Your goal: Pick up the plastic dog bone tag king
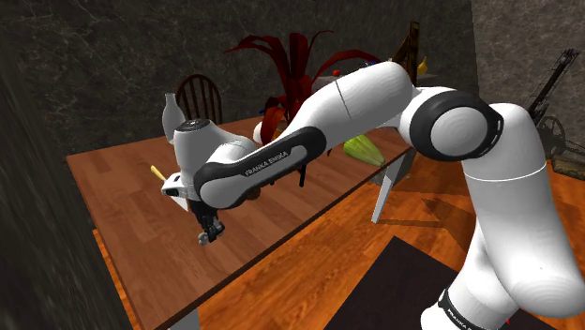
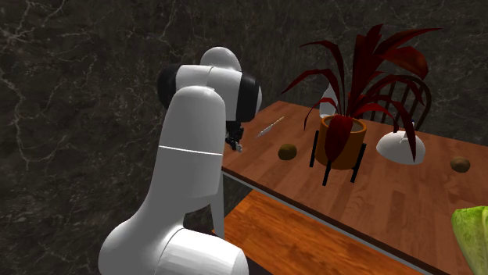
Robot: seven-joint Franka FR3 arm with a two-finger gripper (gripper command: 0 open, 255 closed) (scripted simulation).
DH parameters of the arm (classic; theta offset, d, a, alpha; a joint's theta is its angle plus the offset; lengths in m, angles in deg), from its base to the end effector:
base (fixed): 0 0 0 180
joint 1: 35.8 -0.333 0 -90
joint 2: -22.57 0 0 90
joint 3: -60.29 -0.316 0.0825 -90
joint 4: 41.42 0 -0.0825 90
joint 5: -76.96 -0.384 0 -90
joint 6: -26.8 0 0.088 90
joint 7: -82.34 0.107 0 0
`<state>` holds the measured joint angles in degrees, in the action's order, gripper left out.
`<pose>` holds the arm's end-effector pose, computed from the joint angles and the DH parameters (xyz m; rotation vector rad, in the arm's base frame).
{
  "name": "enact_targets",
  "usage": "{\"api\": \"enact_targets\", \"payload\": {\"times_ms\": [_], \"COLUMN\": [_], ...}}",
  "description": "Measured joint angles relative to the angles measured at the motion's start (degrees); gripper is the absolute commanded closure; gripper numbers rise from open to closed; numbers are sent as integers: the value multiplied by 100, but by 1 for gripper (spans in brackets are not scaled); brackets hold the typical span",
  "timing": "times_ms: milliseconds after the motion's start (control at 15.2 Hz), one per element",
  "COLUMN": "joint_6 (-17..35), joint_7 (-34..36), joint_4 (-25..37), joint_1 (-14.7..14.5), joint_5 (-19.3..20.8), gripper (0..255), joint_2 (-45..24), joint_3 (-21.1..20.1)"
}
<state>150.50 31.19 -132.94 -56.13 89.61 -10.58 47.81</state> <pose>0.5966 0.3502 0.3009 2.1944 2.1575 -0.0157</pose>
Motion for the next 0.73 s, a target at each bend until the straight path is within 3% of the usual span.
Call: {"api": "enact_targets", "payload": {"times_ms": [726], "joint_6": [-647], "joint_7": [-111], "joint_4": [320], "joint_1": [26], "joint_5": [-119], "gripper": [255], "joint_2": [340], "joint_3": [-65]}}
